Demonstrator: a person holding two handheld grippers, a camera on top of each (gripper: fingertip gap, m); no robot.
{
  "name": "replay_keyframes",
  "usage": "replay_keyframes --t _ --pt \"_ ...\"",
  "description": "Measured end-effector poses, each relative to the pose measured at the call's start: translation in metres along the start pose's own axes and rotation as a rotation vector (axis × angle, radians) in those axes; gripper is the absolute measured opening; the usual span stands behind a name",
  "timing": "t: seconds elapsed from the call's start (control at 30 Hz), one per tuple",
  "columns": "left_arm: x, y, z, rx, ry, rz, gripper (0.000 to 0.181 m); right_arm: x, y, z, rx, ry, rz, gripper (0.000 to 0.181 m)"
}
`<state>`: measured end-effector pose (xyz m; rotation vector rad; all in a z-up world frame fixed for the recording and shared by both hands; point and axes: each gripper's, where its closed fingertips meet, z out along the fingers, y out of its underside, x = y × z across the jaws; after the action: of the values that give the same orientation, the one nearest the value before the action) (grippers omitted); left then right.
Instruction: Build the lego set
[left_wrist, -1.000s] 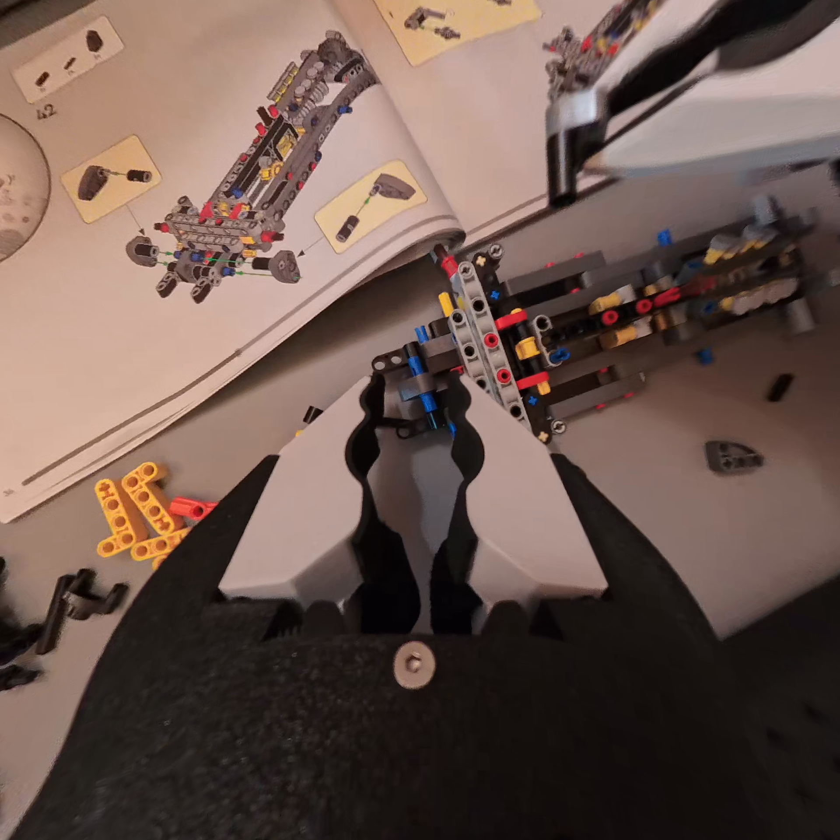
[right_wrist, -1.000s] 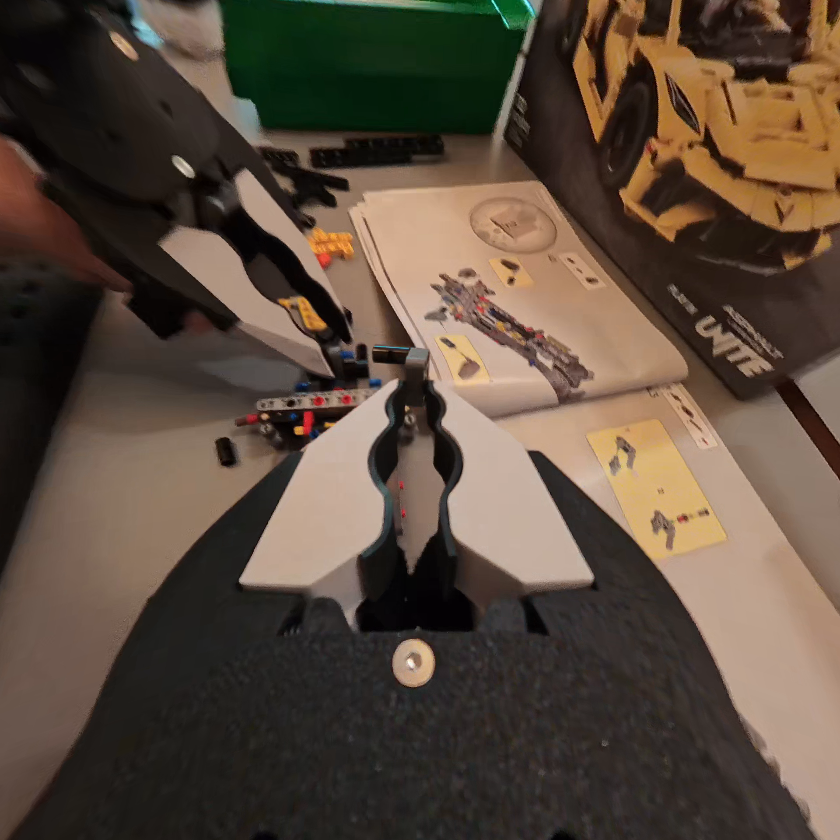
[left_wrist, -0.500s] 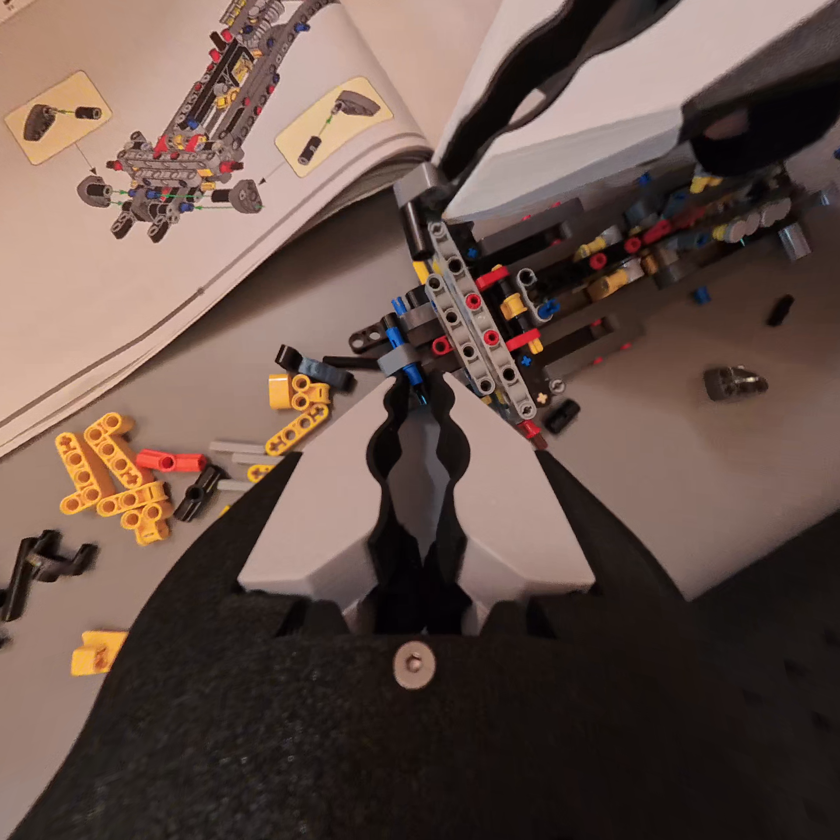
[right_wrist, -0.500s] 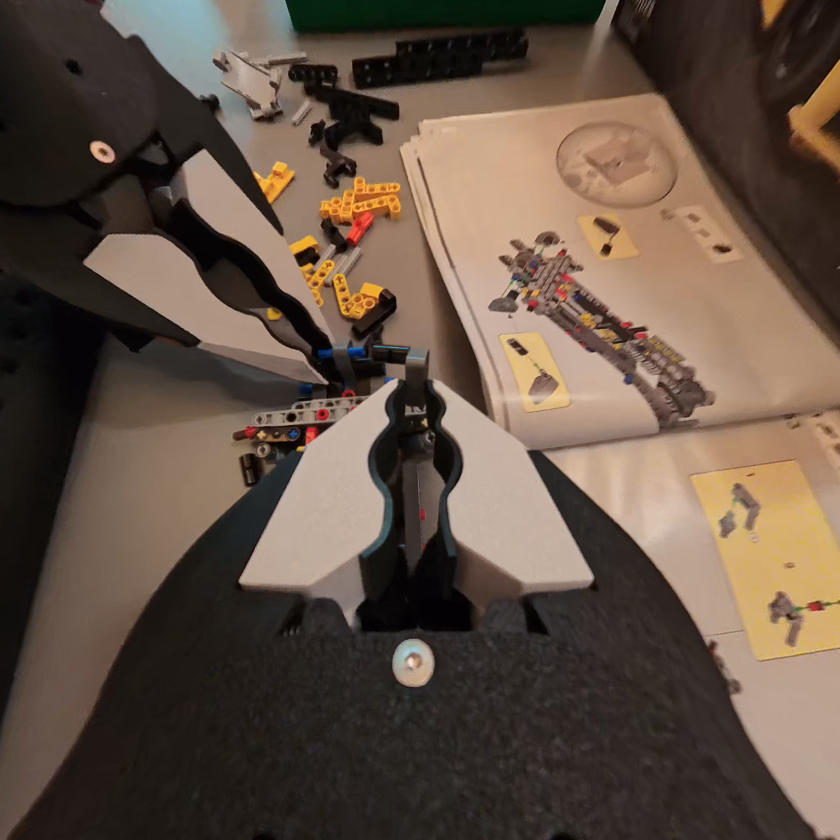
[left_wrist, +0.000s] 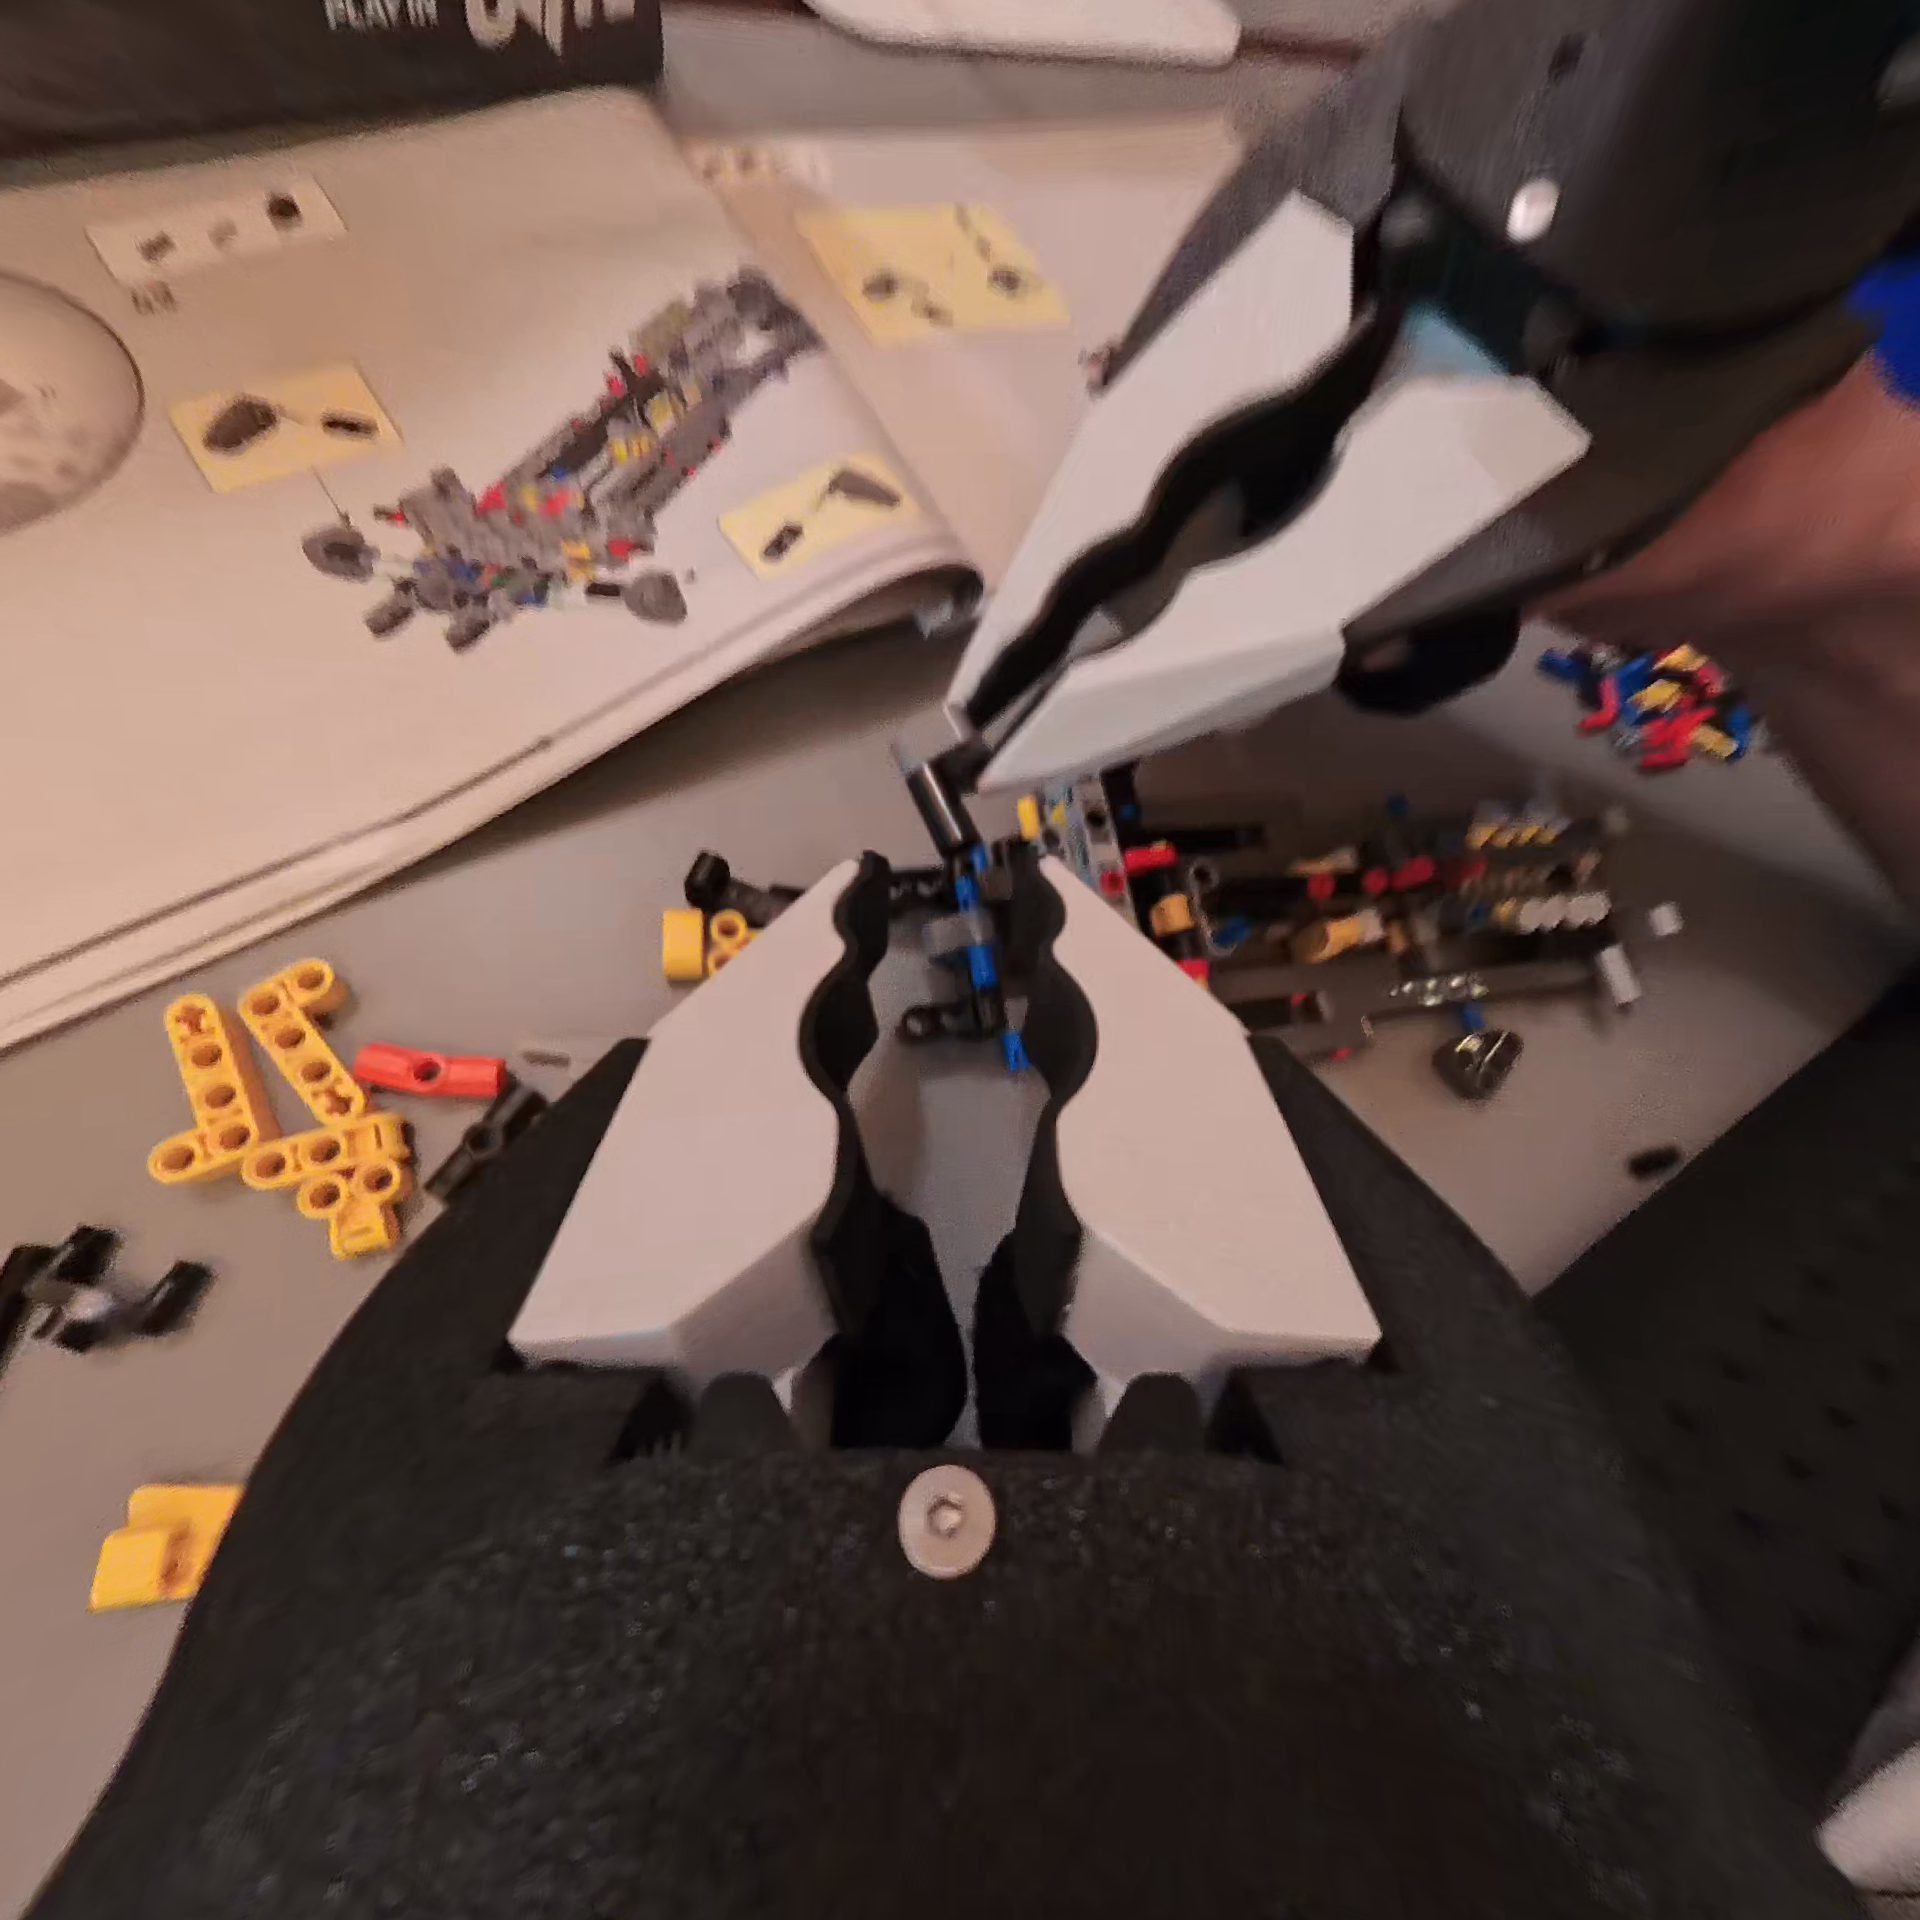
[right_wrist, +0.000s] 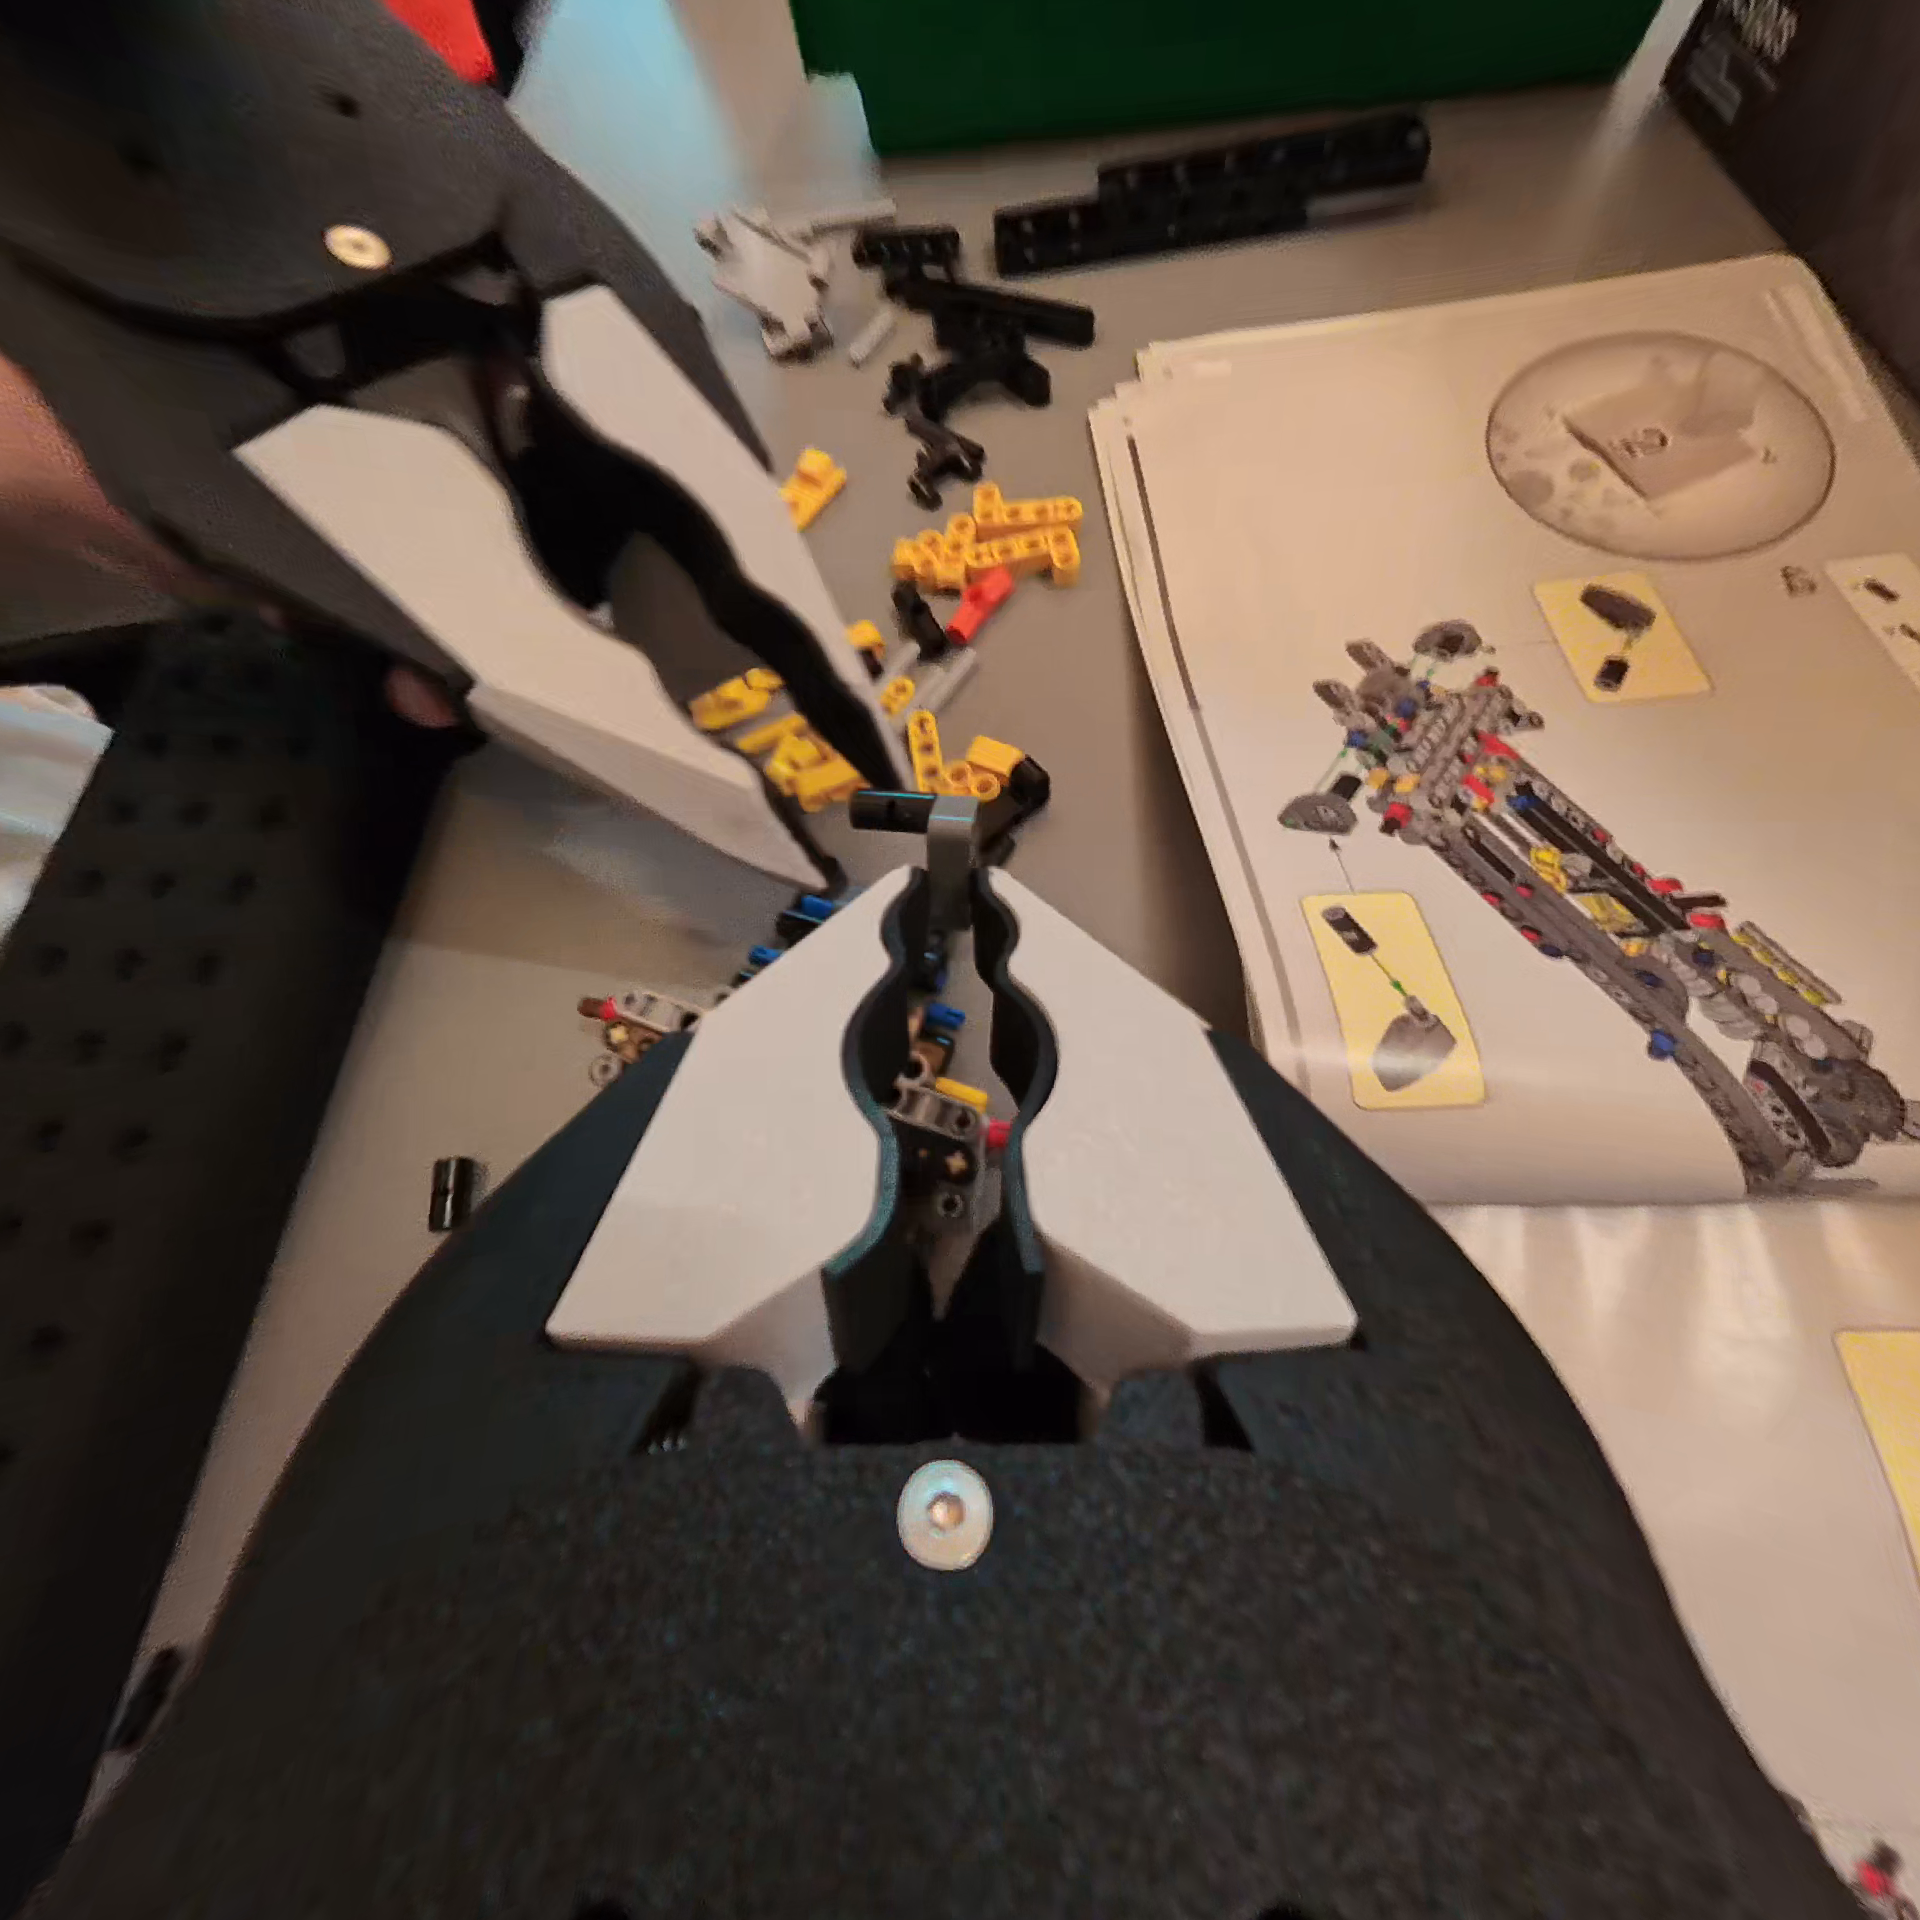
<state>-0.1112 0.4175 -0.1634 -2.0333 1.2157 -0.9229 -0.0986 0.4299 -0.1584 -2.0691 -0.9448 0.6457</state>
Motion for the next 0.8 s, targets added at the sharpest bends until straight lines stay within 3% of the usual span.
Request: replay_keyframes --t 0.17,0.33,0.43,0.8 --pt "-0.002 -0.018 0.001 0.059 0.004 0.048 0.005 -0.002 -0.009 -0.006 0.077 0.016 -0.006 0.008" --pt "-0.003 -0.017 0.008 0.028 -0.055 0.161 0.004 0.0 0.0 -0.007 0.055 0.023 -0.012 0.009" --pt "-0.006 -0.015 0.011 -0.006 -0.113 0.248 0.004 0.001 0.006 -0.009 0.012 -0.01 0.051 0.024" --pt "0.001 -0.014 0.017 -0.059 -0.25 0.512 0.004 0.004 0.009 -0.009 -0.084 -0.016 0.151 0.009"
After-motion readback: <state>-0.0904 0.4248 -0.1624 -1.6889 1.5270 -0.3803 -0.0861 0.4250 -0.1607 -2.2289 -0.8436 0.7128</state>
